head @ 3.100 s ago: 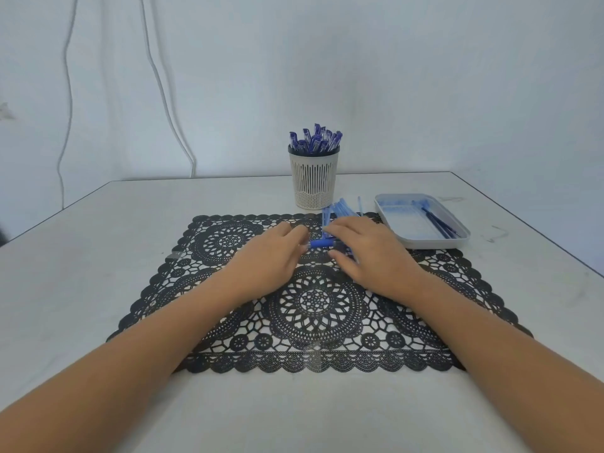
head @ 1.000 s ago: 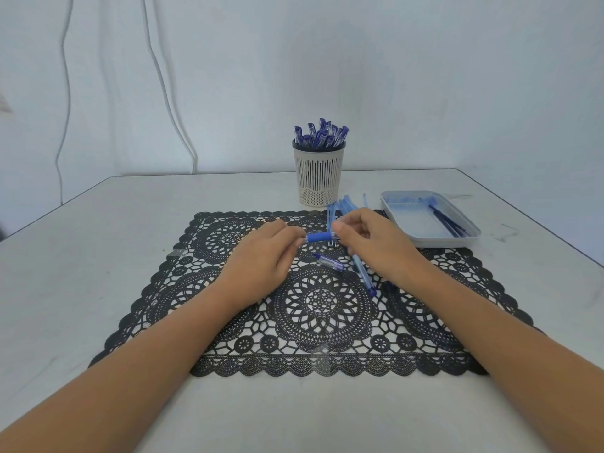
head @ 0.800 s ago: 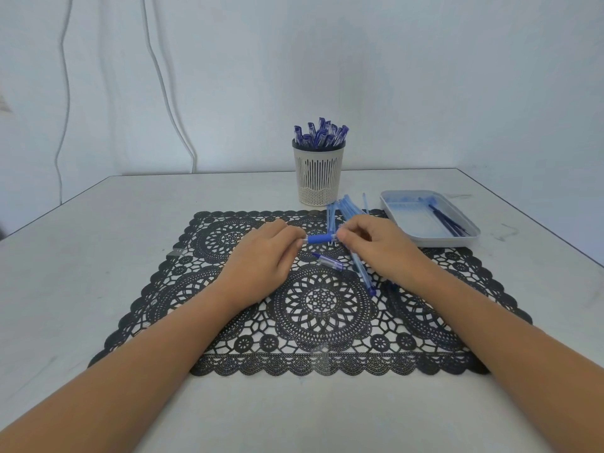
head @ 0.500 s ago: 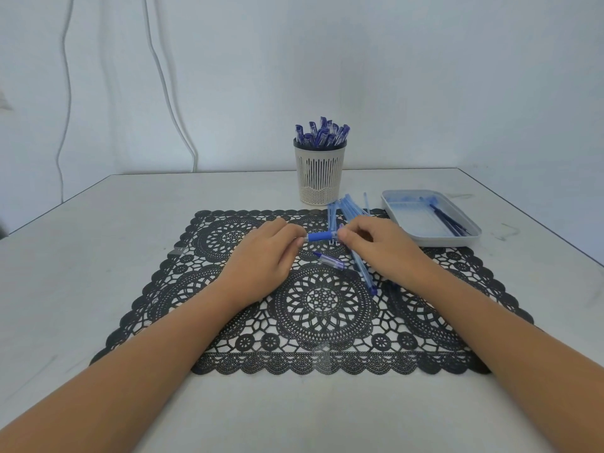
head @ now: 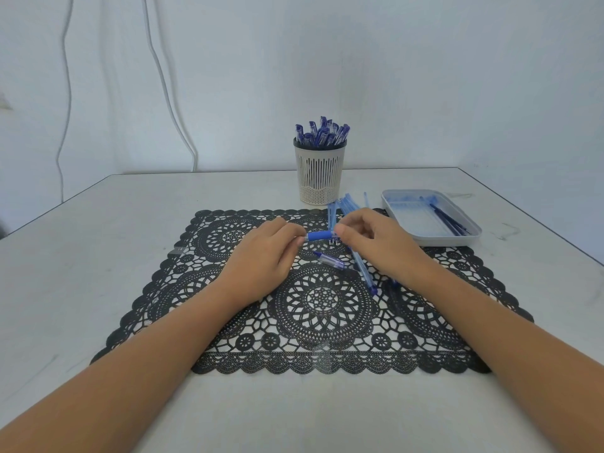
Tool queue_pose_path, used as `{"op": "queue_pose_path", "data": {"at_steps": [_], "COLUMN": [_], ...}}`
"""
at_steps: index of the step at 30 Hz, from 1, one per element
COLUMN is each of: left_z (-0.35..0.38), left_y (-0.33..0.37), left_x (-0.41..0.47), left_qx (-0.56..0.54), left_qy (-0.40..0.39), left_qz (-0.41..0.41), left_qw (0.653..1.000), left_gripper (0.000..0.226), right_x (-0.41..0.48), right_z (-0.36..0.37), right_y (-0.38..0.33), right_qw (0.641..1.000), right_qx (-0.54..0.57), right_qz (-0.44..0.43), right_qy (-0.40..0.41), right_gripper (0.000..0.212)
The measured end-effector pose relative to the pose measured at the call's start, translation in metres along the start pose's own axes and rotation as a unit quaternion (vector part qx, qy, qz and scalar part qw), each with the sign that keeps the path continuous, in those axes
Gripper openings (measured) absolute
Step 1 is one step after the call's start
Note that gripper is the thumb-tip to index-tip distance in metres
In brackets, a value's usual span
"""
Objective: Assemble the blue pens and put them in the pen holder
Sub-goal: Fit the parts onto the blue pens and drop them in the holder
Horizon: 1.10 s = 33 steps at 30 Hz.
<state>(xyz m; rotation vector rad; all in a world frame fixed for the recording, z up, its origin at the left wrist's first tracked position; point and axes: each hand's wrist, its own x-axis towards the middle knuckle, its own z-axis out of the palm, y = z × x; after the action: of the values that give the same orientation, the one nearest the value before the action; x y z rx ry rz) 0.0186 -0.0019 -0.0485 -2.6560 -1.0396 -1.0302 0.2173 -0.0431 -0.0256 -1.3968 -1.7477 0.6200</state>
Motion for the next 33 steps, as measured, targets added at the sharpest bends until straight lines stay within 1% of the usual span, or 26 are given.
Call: {"op": "queue_pose_path", "data": {"at_steps": [3,7,8,12,15,17,19,22,24,26,29,33], "left_z": [0.0,-0.001,-0.001,0.0,0.001,0.001,0.001,-0.001,-0.001,-0.001,0.0,0.0], "left_y": [0.0,0.0,0.0,-0.004,-0.005,-0.004,-0.004,-0.003,-0.003,-0.003,-0.003,-0.002], "left_x": [0.0,0.0,0.0,0.0,0.001,0.001,0.001,0.001,0.001,0.0,0.001,0.001], "left_qx": [0.002,-0.002,-0.008,-0.03,-0.032,-0.032,-0.03,-0.031,-0.032,-0.03,-0.025,-0.027], "left_qy": [-0.003,-0.003,0.001,0.001,0.002,0.003,0.002,0.002,0.002,0.0,-0.001,-0.001], "left_qz": [0.001,-0.008,-0.013,-0.054,-0.073,-0.082,-0.087,-0.085,-0.082,-0.08,-0.08,-0.082], "left_qw": [1.0,1.0,1.0,0.998,0.997,0.996,0.996,0.996,0.996,0.996,0.996,0.996], "left_gripper": [0.036,0.038,0.036,0.018,0.017,0.018,0.018,0.018,0.017,0.017,0.017,0.018], "right_x": [0.0,0.003,0.003,0.005,0.007,0.007,0.006,0.005,0.006,0.007,0.008,0.008], "right_z": [0.0,-0.002,-0.002,-0.006,-0.007,-0.006,-0.004,-0.001,0.0,0.001,0.001,-0.003], "right_y": [-0.003,0.0,0.001,0.005,0.008,0.011,0.011,0.009,0.009,0.009,0.009,0.01], "right_qw": [0.999,1.0,0.999,0.995,0.995,0.997,0.995,0.98,0.969,0.966,0.969,0.976], "right_qx": [-0.039,0.014,0.025,0.07,0.048,-0.013,-0.091,-0.193,-0.235,-0.243,-0.226,-0.201], "right_qz": [0.0,-0.002,-0.001,0.008,0.019,0.012,-0.009,-0.056,-0.068,-0.066,-0.061,-0.052], "right_qy": [0.011,0.021,0.027,0.067,0.086,0.077,0.049,-0.008,-0.039,-0.059,-0.074,-0.07], "right_gripper": [0.023,0.007,0.008,0.014,0.011,0.011,0.014,0.018,0.018,0.018,0.022,0.024]}}
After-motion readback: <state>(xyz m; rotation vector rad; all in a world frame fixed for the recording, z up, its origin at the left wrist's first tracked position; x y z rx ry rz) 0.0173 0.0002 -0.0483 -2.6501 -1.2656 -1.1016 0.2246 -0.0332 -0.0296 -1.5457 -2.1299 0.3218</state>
